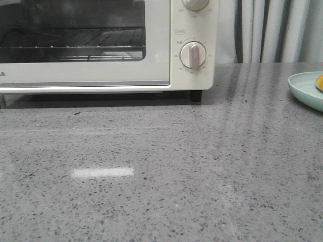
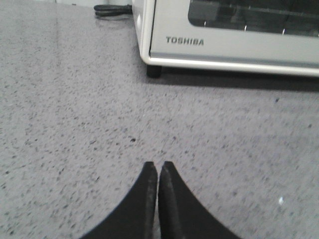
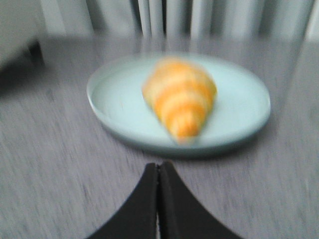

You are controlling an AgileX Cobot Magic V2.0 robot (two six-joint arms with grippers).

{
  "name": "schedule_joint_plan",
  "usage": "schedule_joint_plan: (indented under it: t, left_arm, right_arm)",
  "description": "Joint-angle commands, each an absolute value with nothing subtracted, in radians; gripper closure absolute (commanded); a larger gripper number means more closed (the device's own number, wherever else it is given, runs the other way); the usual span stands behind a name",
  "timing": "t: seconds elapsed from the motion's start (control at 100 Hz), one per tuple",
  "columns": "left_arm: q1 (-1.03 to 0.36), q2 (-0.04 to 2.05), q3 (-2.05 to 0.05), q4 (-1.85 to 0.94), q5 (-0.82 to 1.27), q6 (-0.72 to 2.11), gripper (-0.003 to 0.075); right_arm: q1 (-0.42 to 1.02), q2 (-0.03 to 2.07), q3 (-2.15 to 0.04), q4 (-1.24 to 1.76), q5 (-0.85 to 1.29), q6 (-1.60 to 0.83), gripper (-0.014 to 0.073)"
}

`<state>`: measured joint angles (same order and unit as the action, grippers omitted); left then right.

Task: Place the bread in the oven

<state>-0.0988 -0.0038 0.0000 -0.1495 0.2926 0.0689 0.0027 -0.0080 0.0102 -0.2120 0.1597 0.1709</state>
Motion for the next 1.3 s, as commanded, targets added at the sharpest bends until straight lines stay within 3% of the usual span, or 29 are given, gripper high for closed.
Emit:
schedule_joint_plan:
  t: [0.0,0.18,0.4,0.62,0.82,0.94,1.29]
  left_arm:
    - [-0.097,-0.033,0.023,-0.272,0.118,0.06,0.0741]
    - [-0.097,-0.033,0.023,-0.572,-0.055,0.06,0.0741]
    - [-0.097,-0.033,0.023,-1.025,-0.147,0.06,0.0741]
    - [-0.101,-0.031,0.003,-1.013,-0.074,0.06,0.0741]
    - [-0.124,0.053,-0.158,-0.756,0.126,0.176,0.0742]
    - [-0.135,0.198,-0.303,-0.712,0.181,0.324,0.0741]
    - [-0.196,0.685,-0.705,-0.721,0.287,0.597,0.0741]
  right_arm:
    - [-0.001,-0.03,0.023,-0.227,-0.114,0.161,0.0662]
    - [0.0,-0.03,0.023,-0.189,-0.347,0.212,0.0662]
    - [-0.001,-0.03,0.021,-0.02,-0.29,0.221,0.0662]
    - [-0.001,-0.018,-0.034,0.025,-0.285,0.215,0.0662]
    - [-0.001,0.072,-0.147,0.03,-0.126,0.217,0.0662]
    - [-0.001,0.181,-0.235,0.03,0.0,0.215,0.0662]
    - [0.011,0.376,-0.378,0.028,0.057,0.097,0.0662]
